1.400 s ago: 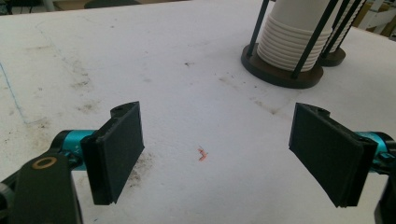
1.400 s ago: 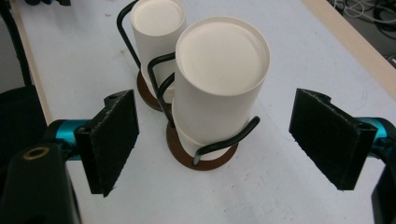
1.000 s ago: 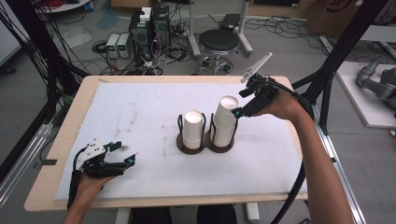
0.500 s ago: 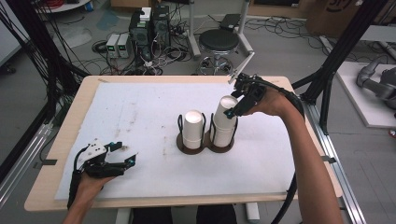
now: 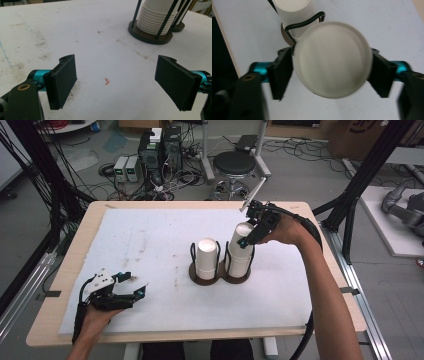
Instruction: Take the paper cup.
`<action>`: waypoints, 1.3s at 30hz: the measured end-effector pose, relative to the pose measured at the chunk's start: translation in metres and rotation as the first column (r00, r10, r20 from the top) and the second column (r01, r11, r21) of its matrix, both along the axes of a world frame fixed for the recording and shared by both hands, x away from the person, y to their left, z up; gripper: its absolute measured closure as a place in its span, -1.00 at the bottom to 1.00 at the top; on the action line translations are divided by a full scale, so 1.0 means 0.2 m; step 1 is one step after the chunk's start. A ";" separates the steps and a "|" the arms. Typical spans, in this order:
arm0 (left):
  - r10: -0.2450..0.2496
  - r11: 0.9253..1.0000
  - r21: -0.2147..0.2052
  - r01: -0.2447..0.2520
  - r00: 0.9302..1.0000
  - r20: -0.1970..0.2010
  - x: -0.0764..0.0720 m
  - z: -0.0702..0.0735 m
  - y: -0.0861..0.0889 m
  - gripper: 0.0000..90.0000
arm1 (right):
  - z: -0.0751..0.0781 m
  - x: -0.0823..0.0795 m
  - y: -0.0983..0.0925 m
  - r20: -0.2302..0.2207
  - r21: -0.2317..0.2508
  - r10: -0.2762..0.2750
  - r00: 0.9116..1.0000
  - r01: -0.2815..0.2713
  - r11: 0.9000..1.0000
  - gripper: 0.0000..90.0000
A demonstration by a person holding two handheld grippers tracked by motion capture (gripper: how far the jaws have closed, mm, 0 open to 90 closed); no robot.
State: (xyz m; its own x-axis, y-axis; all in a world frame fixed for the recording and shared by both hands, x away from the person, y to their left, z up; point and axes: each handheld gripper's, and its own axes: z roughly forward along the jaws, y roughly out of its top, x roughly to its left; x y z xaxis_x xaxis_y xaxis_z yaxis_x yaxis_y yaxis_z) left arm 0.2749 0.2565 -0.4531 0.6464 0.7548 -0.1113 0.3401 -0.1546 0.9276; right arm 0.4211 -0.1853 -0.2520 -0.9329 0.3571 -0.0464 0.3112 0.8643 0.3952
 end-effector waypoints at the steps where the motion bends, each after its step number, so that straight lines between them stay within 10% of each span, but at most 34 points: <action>1: -0.001 1.000 0.001 0.001 1.000 -0.001 0.00 0.00 0.00 -0.61 | 0.00 0.00 0.01 0.009 -0.007 0.002 1.000 -0.002 1.000 -0.30; 39: 0.002 1.000 0.002 -0.002 1.000 -0.006 0.00 0.00 0.00 -0.61 | 0.07 -0.03 0.04 0.041 -0.018 -0.008 0.999 0.009 1.000 -0.21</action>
State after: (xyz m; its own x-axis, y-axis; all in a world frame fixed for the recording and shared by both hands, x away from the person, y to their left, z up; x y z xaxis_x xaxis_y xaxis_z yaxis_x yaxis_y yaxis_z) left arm 0.2755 0.2558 -0.4532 0.6443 0.7564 -0.1131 0.3457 -0.1562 0.9253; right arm 0.4150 -0.1780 -0.2371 -0.9272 0.3635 -0.0907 0.3023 0.8690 0.3918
